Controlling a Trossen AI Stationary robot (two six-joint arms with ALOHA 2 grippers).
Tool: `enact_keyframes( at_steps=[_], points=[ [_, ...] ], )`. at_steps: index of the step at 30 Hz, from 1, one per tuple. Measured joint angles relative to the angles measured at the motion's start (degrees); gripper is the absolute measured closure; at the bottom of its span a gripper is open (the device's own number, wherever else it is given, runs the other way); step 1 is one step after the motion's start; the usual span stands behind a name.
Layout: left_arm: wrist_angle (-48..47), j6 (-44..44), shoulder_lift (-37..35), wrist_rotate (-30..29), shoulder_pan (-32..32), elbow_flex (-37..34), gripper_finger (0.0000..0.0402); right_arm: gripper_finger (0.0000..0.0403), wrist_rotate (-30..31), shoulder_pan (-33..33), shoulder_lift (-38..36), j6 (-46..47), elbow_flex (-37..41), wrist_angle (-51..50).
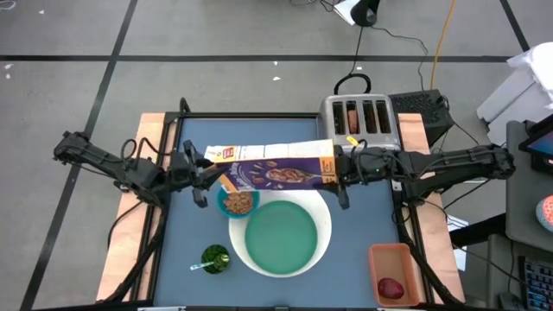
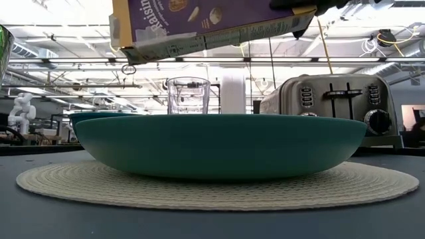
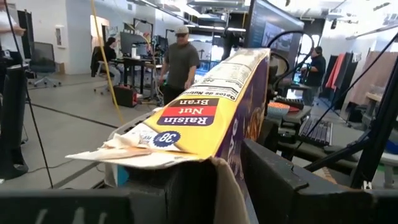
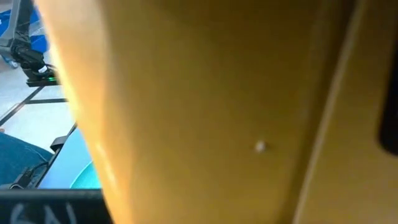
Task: Arrange a breakfast setting
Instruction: Pour the cereal into the blue bowl
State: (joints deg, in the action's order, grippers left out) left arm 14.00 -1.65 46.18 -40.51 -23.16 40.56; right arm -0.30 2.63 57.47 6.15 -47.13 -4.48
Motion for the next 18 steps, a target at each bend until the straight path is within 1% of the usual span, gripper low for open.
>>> enact_keyframes(
  at_steps=[6, 18],
  points=[
    [0.0, -0.1, -2.2, 0.0, -0.6, 0.0, 0.0252, 0.0241, 0.1, 0.0, -0.9, 0.0, 0.0, 0.0],
    [0.0, 1.2, -7.5, 0.0, -3.9, -0.1, 0.0252, 0.0241, 0.2, 0.0, -2.3, 0.2, 0.0, -0.2]
  ],
)
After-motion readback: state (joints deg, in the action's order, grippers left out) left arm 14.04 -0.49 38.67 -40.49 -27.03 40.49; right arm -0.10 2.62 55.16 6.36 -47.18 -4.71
